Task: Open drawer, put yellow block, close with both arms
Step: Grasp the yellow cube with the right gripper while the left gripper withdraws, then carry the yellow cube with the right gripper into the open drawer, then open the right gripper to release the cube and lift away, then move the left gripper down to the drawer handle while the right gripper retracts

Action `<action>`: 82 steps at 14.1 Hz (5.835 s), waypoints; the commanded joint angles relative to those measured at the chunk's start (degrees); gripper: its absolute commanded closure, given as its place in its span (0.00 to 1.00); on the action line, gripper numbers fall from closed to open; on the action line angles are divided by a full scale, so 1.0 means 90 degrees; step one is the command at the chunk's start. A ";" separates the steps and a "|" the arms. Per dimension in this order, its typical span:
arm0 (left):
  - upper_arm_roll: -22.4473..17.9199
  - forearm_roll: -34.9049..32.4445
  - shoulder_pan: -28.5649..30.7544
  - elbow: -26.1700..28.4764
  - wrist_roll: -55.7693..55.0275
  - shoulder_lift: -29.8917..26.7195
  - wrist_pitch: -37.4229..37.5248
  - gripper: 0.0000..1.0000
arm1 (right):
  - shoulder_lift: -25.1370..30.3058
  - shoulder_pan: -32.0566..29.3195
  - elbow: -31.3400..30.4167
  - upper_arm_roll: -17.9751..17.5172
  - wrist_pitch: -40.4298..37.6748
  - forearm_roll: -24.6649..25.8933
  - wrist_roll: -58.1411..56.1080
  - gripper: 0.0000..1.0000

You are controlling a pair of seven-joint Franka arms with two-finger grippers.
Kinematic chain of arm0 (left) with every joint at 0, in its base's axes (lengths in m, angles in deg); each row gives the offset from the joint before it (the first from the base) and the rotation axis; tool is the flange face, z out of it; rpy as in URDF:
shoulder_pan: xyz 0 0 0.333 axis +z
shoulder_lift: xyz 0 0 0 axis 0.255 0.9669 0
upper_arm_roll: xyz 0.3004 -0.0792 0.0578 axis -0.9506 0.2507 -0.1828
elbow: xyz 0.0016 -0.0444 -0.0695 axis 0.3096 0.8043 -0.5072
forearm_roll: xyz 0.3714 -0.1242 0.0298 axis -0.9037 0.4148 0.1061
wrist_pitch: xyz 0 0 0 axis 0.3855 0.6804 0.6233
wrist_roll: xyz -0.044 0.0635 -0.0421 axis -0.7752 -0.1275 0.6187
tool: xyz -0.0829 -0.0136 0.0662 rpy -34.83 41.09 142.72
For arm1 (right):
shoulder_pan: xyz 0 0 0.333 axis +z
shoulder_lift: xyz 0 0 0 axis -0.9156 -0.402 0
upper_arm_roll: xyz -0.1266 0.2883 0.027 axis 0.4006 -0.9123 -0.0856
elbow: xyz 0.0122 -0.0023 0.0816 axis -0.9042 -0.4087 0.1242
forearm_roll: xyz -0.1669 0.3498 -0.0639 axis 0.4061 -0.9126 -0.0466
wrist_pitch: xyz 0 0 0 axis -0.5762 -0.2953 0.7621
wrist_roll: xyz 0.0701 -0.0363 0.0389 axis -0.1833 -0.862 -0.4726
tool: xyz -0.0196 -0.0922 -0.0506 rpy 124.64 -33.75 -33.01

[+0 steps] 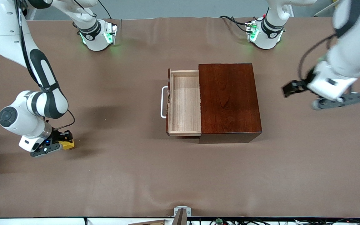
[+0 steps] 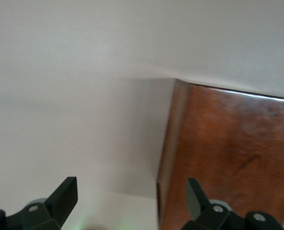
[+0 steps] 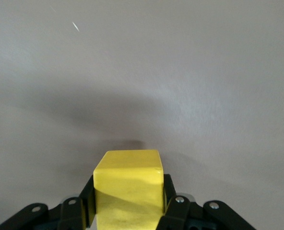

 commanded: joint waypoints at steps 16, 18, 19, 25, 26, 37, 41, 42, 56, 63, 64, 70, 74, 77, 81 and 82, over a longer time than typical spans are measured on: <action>0.0076 0.0100 0.0370 0.0478 0.1465 -0.0443 -0.0406 0.00 | 0.1166 0.3115 0.1447 -0.0225 -0.2396 -0.0018 -0.2723 1.00; 0.0076 0.0100 0.0370 0.0478 0.1465 -0.0442 -0.0406 0.00 | 0.1108 0.3701 0.1642 -0.0225 -0.2386 -0.0008 -0.2704 1.00; 0.0076 0.0100 0.0370 0.0478 0.1465 -0.0442 -0.0406 0.00 | 0.1088 0.4033 0.1730 -0.0215 -0.2386 0.0030 -0.2655 1.00; 0.0076 0.0100 0.0370 0.0478 0.1465 -0.0433 -0.0445 0.00 | 0.0728 0.4904 0.1867 -0.0215 -0.2347 0.0090 -0.2596 1.00; 0.0076 0.0100 0.0370 0.0478 0.1465 -0.0433 -0.0445 0.00 | 0.0572 0.4992 0.2042 -0.0215 -0.2357 0.0089 -0.2499 1.00; 0.0057 0.0119 0.0419 0.0478 0.1397 -0.0355 -0.0504 0.00 | -0.0639 0.5656 0.2698 -0.0166 -0.2162 0.0371 -0.1144 1.00; 0.0057 0.0119 0.0438 0.0478 0.1397 -0.0364 -0.0494 0.00 | -0.0709 0.5696 0.2698 -0.0176 -0.2064 0.0636 -0.0965 0.65; 0.0057 0.0119 0.0438 0.0478 0.1397 -0.0364 -0.0494 0.00 | -0.0719 0.5696 0.2698 -0.0176 -0.2054 0.0627 -0.0946 0.01; 0.0135 0.0041 -0.0060 0.0214 0.1465 -0.0150 -0.0728 0.00 | 0.0657 0.5491 0.2649 0.0447 -0.3790 0.0617 -0.0555 0.00; 0.0213 0.0041 -0.0655 0.0126 0.1475 0.0163 -0.0767 0.00 | 0.1019 0.5374 0.2629 0.2506 -0.4876 0.0588 -0.0545 0.00; 0.0252 0.0051 -0.0762 0.0126 0.1475 0.0240 -0.0777 0.00 | 0.1087 0.5297 0.2629 0.2790 -0.4896 0.0529 -0.0536 0.00; 0.1111 0.0041 -0.2205 -0.0107 0.1601 0.0553 -0.1090 0.00 | 0.1732 0.3435 0.2454 0.2620 -0.5111 0.0470 -0.0526 0.00; 0.1141 0.0012 -0.3349 -0.0866 0.2623 0.1302 -0.1392 0.00 | 0.1889 0.1949 0.2463 0.1623 -0.5169 0.0294 -0.0235 0.00; 0.1180 0.0022 -0.3828 -0.1270 0.3786 0.2104 -0.2073 0.00 | 0.2025 0.1079 0.2444 0.0754 -0.5189 0.0294 0.0555 0.00; 0.1103 0.0002 -0.4258 -0.1416 0.4948 0.3179 -0.3362 0.00 | 0.2610 0.0435 0.1938 -0.0192 -0.5345 0.0304 0.2098 0.00; 0.1083 0.0002 -0.4249 -0.1417 0.5319 0.3374 -0.3636 0.00 | 0.2766 0.0297 0.1830 -0.0379 -0.5452 0.0304 0.2440 0.00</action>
